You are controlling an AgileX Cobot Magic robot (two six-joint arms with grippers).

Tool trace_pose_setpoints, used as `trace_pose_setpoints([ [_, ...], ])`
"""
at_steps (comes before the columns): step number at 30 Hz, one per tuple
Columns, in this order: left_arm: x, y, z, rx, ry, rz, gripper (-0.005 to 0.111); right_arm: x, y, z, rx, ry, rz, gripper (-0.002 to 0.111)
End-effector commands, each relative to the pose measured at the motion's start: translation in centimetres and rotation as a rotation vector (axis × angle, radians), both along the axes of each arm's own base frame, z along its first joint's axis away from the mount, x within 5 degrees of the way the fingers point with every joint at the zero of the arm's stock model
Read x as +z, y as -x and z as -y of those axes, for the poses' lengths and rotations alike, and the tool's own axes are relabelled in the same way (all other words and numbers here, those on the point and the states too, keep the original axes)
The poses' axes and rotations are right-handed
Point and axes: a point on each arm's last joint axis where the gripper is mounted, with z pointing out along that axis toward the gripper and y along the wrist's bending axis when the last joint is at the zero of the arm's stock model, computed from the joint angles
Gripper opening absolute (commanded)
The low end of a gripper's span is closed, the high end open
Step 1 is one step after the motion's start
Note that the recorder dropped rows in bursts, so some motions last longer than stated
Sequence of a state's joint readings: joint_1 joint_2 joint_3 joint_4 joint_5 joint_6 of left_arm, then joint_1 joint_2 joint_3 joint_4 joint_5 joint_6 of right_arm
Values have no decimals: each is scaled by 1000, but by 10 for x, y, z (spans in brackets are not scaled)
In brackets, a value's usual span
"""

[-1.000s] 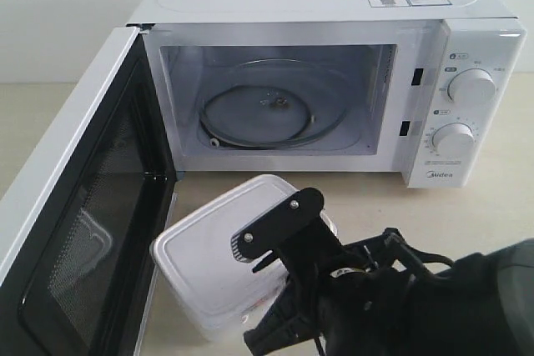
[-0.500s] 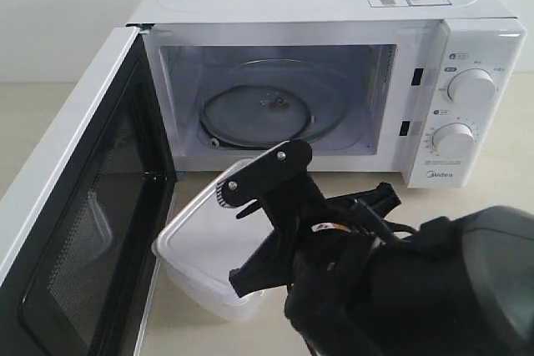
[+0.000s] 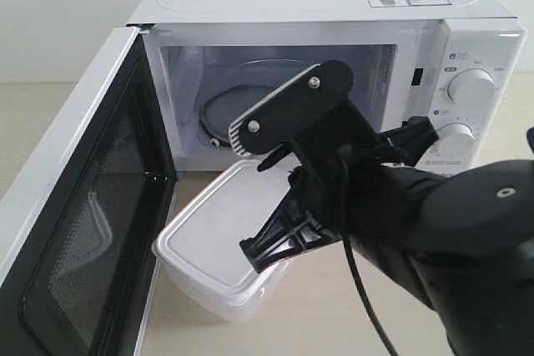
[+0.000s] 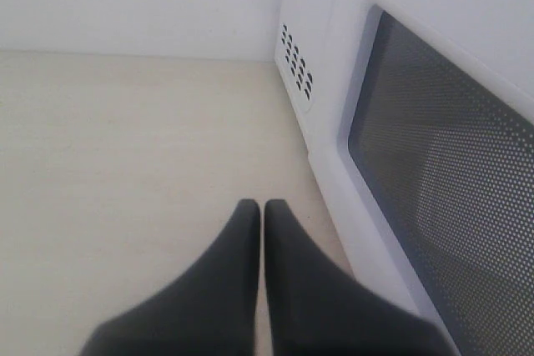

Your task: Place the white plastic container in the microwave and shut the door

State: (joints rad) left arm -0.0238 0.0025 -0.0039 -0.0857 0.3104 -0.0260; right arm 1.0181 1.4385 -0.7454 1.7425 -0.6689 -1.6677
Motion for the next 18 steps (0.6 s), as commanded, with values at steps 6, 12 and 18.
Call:
trace_pose_setpoints([
  [6,-1,0,0,5,15,1,4,-22,17,-6,143,-107,-152,8],
  [12,-1,0,0,5,15,1,4,-39,31,-6,112,-284,-316,8],
  [18,-1,0,0,5,15,1,4,-39,58,-25,361,-480,-703,8],
])
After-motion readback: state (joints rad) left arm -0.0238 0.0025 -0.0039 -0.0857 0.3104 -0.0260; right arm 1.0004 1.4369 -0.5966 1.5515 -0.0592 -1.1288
